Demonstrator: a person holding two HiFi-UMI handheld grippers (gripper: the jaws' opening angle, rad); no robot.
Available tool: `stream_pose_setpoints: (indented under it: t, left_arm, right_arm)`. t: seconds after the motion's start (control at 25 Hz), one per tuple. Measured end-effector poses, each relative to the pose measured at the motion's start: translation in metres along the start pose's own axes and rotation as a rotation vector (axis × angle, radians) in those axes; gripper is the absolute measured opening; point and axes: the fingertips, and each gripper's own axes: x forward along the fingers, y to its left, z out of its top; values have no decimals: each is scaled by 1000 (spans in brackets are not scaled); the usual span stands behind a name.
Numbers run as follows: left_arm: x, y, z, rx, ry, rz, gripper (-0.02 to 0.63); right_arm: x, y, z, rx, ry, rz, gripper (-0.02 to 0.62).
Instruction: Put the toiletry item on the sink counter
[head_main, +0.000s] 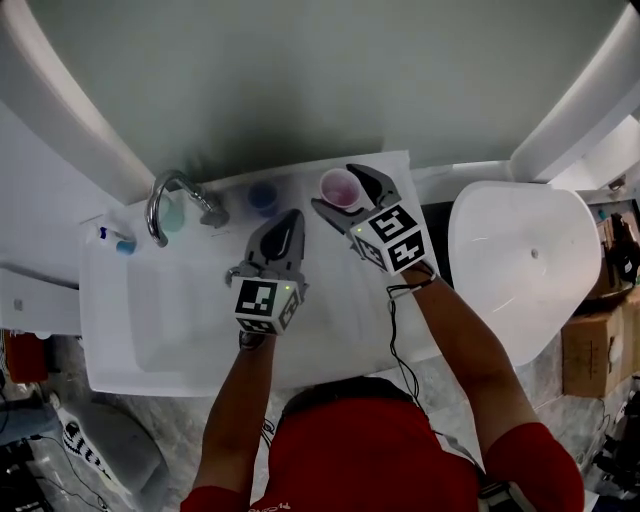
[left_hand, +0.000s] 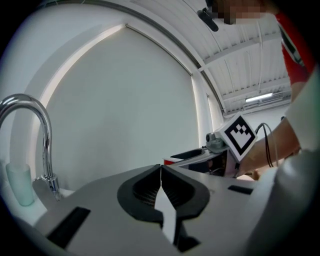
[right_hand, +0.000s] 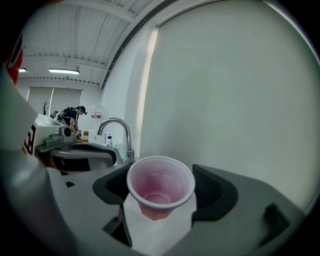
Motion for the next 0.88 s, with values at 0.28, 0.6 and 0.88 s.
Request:
stream_pose_setpoints:
  t: [0.28,0.6,0.88]
  left_arm:
    - [30,15,-28,-12,48,17,17]
    - [45,38,-55,-36,93,33,17]
    - [53,35,-62,-36,100,15,17]
  right_arm:
    - [44,-31,-46,16,83,-35,345]
    - [84,-40,-87,-28,156,-44,345]
    - [92,-41,-96,-31,175,-37,345]
